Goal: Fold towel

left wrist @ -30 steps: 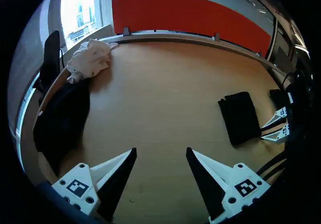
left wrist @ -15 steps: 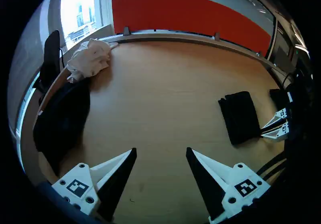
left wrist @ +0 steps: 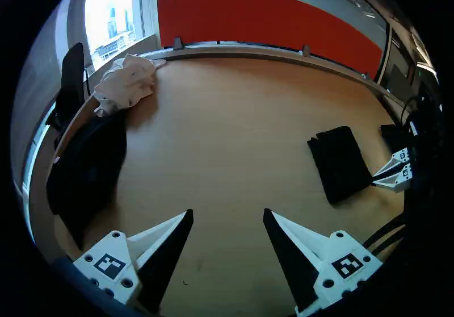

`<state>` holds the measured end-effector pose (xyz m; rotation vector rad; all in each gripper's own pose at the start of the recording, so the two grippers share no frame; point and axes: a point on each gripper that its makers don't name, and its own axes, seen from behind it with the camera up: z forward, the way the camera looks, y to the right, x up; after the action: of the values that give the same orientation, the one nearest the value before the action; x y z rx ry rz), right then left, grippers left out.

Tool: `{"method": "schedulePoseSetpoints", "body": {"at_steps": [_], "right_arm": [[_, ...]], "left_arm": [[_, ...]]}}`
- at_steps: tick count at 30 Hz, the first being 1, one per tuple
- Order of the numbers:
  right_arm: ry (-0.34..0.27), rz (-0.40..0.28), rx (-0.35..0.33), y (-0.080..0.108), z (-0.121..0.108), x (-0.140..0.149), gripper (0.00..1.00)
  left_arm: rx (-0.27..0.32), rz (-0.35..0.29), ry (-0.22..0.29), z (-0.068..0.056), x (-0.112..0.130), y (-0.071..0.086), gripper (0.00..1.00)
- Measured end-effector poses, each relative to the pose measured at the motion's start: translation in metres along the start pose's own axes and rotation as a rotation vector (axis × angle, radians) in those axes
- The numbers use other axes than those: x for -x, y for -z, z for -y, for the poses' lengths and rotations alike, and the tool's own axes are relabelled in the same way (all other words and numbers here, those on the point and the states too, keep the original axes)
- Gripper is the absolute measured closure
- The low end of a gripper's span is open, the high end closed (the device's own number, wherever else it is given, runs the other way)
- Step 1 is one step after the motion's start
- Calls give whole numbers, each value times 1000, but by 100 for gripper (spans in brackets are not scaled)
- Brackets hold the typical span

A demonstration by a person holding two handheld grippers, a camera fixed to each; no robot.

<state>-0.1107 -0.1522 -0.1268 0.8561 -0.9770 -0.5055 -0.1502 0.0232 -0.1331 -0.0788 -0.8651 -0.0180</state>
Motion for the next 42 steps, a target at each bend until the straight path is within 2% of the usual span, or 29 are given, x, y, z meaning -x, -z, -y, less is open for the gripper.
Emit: {"method": "schedulePoseSetpoints", "body": {"at_steps": [6, 19, 28, 35, 42], "right_arm": [[30, -47, 20, 14, -8, -29, 96], [116, -191, 57, 56, -21, -115, 96], [150, -268, 92, 87, -35, -157, 96], [147, -307, 124, 110, -53, -175, 96], [132, -310, 167, 128, -81, -172, 96]], "left_arm": [[2, -5, 1, 0, -1, 1, 9], [11, -37, -1, -6, -14, 4, 9], [15, -65, -3, -7, -27, 9, 9], [20, -76, -5, -9, -32, 11, 9], [27, -83, -11, -13, -36, 11, 9]]}}
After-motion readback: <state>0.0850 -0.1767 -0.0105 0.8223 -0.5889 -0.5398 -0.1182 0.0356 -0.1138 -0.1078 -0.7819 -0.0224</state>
